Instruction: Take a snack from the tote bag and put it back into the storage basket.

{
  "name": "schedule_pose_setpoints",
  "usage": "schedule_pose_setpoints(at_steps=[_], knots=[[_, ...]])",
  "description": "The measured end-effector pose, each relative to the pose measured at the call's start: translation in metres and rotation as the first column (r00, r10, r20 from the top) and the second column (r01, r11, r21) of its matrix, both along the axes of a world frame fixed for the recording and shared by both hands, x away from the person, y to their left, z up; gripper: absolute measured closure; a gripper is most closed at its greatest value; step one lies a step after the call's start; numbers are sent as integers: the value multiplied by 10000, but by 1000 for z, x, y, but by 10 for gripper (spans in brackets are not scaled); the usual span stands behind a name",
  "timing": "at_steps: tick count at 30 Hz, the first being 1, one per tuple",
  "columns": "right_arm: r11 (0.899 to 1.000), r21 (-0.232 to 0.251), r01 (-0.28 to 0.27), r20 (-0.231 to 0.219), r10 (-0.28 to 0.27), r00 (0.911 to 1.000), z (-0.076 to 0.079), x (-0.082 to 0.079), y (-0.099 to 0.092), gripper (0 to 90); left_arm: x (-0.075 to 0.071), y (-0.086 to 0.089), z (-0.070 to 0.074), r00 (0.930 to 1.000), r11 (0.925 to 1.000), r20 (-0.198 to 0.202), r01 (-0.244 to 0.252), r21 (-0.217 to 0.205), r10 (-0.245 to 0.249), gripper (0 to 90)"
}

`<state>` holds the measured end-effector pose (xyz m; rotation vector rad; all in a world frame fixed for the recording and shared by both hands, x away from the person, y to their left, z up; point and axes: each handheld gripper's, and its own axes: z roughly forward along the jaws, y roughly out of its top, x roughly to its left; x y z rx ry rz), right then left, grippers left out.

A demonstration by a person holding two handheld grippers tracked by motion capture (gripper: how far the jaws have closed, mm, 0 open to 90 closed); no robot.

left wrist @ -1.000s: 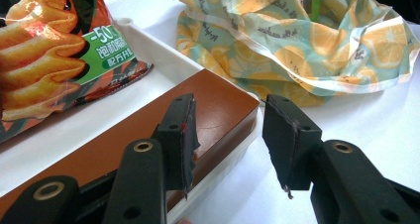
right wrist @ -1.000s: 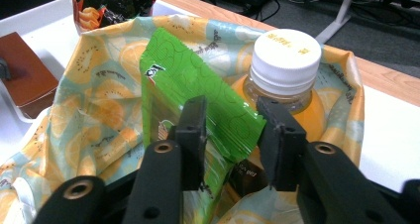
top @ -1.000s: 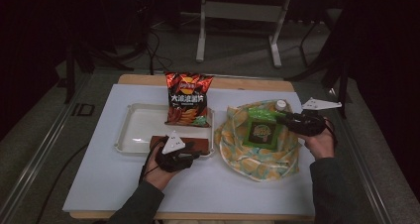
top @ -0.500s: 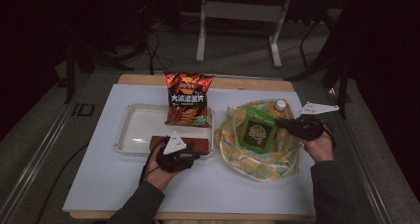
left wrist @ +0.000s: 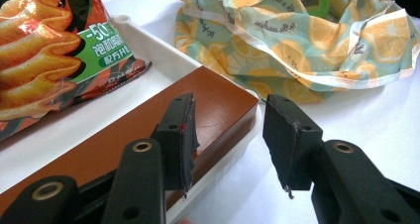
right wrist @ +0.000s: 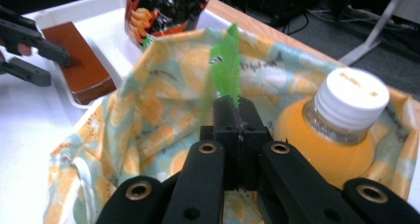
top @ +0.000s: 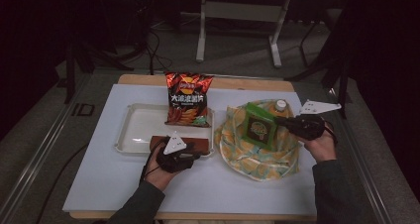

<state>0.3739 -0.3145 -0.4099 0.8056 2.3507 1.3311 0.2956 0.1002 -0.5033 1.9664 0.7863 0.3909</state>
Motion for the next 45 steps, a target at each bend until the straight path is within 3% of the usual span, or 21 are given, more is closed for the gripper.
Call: schedule_pose_setpoints(at_steps=[14, 18, 22, 35, 45], knots=[[9988, 94, -470, 287, 468, 9985, 22, -10, -3, 900, 0, -1, -1, 10000, 10000, -16, 20, 27, -20, 549], [9969, 355, -707, 422, 692, 9967, 31, -15, -5, 900, 0, -1, -1, 10000, 10000, -9, 13, 26, -13, 549], [9961, 373, -804, 335, 792, 9963, 37, -16, -7, 900, 0, 0, 0, 10000, 10000, 64, -50, -26, 50, 549], [9931, 609, -997, 473, 969, 9942, 47, -26, -12, 900, 0, 0, 0, 10000, 10000, 41, -76, -4, 76, 549], [9895, 456, -1370, 528, 1345, 9895, 56, -32, -2, 900, -1, 0, 0, 10000, 10000, 40, -83, -3, 83, 549]])
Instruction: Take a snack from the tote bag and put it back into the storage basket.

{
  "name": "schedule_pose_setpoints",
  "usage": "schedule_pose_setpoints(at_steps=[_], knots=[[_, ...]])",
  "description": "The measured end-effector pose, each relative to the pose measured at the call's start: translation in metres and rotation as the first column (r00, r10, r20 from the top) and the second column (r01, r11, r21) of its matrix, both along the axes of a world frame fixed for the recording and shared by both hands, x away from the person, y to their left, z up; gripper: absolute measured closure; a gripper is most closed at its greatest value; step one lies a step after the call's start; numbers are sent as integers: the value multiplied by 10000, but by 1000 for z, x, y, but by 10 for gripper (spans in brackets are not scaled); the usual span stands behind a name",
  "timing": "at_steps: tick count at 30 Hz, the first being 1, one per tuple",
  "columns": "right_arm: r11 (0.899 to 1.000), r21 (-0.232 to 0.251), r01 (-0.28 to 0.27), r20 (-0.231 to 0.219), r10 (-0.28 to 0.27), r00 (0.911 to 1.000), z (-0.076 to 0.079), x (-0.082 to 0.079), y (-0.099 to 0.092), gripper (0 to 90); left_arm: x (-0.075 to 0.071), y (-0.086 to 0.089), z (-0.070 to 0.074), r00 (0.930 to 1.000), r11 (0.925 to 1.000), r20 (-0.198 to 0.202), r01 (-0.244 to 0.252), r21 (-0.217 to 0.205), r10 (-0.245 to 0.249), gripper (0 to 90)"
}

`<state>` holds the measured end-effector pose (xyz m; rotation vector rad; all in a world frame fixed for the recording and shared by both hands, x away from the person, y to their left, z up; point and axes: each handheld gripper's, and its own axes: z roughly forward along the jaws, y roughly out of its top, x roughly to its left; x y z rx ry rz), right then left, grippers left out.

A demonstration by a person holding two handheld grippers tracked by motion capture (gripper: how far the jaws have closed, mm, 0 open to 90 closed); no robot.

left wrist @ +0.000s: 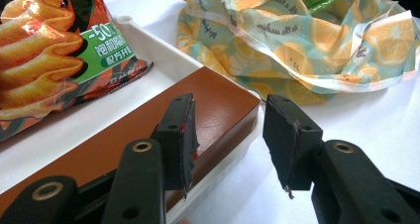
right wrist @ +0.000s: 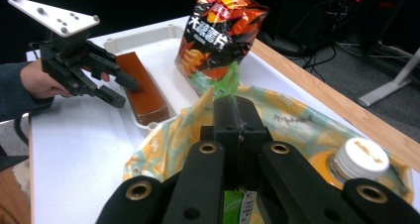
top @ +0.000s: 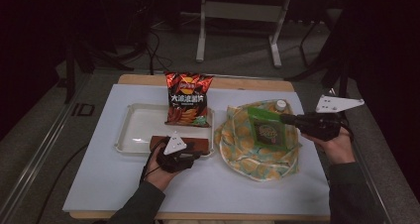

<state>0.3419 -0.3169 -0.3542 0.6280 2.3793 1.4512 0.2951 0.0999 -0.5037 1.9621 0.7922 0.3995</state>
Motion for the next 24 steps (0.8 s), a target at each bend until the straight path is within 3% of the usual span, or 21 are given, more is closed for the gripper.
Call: schedule_pose_setpoints(at_steps=[7, 24], knots=[[9994, -123, -317, 121, 318, 9994, 7, -4, 13, 900, 0, 0, 0, 10000, 10000, 0, 10, 8, -10, 549], [9947, 257, -999, 344, 990, 9945, 18, -4, 38, 900, 0, -1, -1, 10000, 10000, -9, 49, 1, -49, 549]])
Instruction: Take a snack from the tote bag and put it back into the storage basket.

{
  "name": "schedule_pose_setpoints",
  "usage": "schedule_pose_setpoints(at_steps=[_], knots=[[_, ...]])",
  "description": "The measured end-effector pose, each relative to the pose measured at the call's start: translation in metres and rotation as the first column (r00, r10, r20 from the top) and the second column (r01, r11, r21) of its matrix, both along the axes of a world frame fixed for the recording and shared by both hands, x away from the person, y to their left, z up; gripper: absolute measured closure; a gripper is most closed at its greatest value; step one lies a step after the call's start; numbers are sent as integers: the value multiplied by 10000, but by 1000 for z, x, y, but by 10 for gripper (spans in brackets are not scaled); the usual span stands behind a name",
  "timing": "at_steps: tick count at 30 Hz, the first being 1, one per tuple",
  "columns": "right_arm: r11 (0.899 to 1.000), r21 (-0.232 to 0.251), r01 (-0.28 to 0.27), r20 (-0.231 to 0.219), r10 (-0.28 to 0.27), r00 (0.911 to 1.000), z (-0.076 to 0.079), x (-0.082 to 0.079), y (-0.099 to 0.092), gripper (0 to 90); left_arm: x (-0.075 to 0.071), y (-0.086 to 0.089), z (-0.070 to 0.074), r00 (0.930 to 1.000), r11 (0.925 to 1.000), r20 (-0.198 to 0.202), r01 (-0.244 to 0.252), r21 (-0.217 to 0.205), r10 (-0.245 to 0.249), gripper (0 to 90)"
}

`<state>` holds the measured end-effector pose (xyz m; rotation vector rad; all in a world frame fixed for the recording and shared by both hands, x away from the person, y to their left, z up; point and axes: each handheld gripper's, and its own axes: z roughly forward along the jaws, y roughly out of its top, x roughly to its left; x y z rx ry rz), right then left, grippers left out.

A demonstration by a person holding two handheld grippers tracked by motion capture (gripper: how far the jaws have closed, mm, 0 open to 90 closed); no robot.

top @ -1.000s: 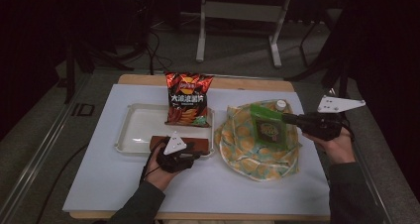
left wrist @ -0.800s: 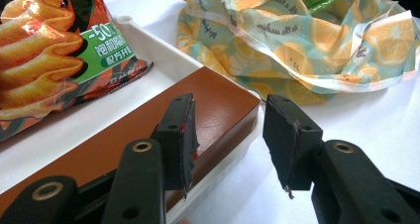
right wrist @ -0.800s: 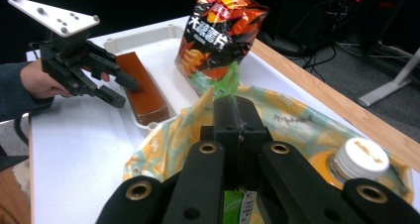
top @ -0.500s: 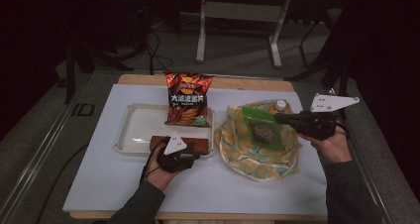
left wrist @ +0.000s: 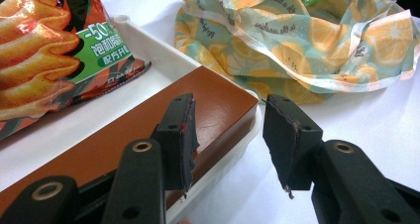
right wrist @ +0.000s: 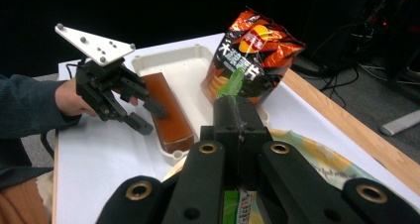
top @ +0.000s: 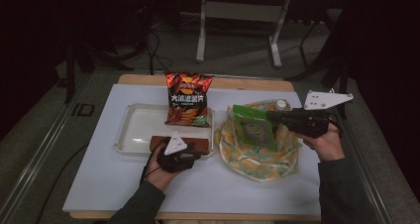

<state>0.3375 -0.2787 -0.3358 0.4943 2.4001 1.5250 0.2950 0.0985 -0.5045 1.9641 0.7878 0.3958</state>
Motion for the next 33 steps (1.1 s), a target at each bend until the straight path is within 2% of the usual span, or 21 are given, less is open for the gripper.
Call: schedule_pose_setpoints(at_steps=[24, 33], knots=[[9953, 473, -840, 277, 827, 9962, 14, -3, 29, 900, 0, 0, 0, 10000, 10000, 5, -1, 1, 1, 547], [9936, 405, -1053, 319, 1041, 9941, 13, 3, 46, 900, 0, 1, 0, 10000, 10000, -6, -2, 9, 2, 546]])
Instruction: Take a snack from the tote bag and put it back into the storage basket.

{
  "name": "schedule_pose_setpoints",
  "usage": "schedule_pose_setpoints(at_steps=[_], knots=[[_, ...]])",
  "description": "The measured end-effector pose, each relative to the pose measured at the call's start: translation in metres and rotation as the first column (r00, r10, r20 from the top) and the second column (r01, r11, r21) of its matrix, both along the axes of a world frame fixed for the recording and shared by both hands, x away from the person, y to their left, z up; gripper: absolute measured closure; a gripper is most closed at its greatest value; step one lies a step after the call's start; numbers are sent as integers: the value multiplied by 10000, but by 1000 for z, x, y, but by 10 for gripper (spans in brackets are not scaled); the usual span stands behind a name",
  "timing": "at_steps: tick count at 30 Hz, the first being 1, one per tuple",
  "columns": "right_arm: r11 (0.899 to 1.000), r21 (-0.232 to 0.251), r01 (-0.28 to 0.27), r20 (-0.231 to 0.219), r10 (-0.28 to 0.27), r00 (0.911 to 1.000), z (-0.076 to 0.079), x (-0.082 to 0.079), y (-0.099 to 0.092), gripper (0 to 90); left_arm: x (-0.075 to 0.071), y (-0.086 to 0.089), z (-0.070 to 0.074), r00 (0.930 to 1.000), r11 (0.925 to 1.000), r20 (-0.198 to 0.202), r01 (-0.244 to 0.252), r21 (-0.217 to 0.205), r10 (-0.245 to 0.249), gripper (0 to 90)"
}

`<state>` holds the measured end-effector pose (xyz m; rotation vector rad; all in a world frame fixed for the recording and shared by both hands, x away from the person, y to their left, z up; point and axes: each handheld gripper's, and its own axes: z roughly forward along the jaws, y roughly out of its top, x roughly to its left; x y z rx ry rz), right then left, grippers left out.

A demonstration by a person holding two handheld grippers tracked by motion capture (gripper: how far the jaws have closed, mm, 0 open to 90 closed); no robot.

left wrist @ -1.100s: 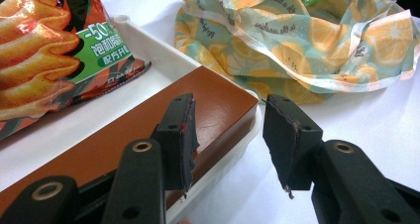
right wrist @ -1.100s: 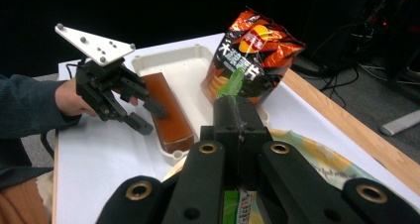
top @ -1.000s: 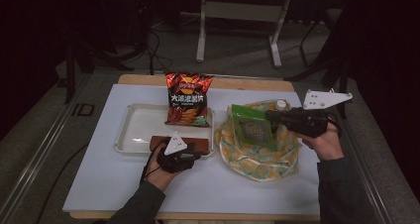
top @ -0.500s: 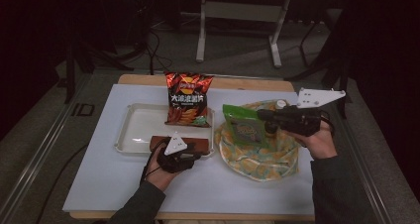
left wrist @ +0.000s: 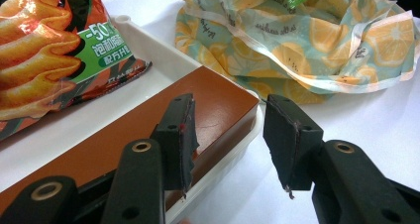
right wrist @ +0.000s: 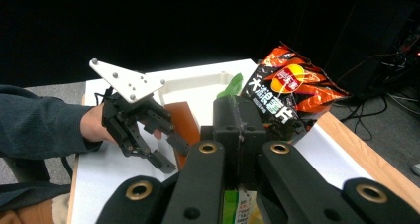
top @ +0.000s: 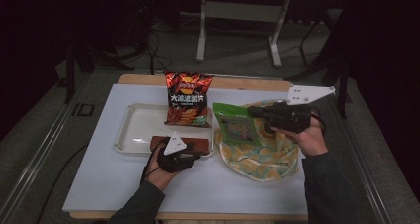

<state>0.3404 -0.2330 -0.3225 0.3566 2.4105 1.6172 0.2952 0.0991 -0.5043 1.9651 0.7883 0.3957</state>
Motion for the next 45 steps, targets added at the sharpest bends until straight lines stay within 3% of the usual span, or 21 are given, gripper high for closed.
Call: schedule_pose_setpoints(at_steps=[19, 33, 45], knots=[[9992, -254, -302, 34, 303, 9995, -8, 24, 55, 900, -1, 0, 1, 10000, 10000, 49, 21, -17, -21, 546], [9998, 84, -193, -108, 194, 9998, -21, 43, 70, 900, -1, -1, 0, 10000, 10000, 67, 54, 23, -54, 546], [9998, 2, -201, -44, 201, 9998, -26, 54, 86, 900, -1, -2, 0, 10000, 10000, 66, 63, 31, -64, 546]])
